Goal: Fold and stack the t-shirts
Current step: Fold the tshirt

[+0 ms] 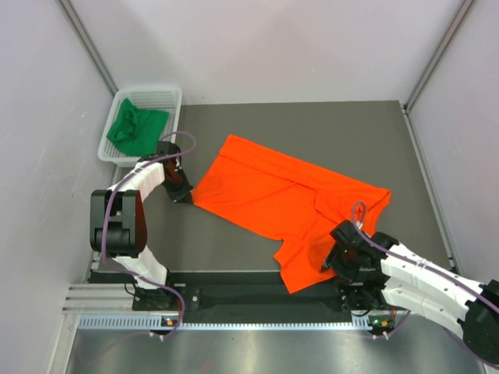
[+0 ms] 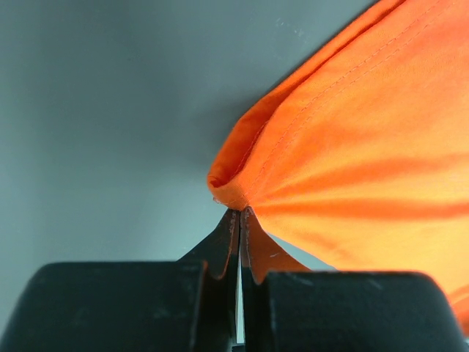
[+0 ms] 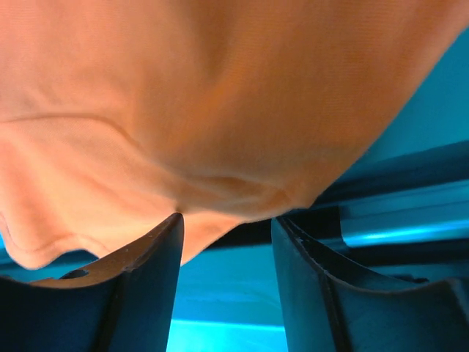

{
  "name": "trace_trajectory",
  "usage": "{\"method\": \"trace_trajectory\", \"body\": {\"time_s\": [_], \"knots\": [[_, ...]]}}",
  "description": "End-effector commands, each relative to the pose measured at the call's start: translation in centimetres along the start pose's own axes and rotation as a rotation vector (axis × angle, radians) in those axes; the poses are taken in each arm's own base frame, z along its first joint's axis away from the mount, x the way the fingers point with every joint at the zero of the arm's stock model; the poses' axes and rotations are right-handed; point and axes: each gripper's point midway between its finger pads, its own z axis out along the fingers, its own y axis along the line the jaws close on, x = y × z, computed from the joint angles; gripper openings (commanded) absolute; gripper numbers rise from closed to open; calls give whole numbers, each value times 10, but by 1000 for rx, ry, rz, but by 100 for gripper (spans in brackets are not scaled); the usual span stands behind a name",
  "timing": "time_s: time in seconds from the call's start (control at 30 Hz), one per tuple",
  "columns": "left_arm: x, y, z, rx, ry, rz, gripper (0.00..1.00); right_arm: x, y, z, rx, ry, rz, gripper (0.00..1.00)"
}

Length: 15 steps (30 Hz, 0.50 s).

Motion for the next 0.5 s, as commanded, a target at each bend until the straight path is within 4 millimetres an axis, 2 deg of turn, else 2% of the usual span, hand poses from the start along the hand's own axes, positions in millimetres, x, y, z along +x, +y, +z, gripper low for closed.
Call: {"method": "trace_trajectory", "body": {"time_s": [0.0,0.03,0.27,0.37,0.47], "knots": [[-15,-8,-14,34,-67,11,0,-4,2,7,-12,-34,54,50],[-14,-7,-13,32,-64,12,0,-5,7,9,-40,-40,69,50],[-8,-4,-14,29,-62,18,0,-13,16,15,-83,-92,97,45],[-8,-4,-14,32,-64,15,0,-14,20,16,-102,-112,98,36],[-8,-4,-16,33,-72,14,0,-14,22,15,-119,-130,106,20]]}}
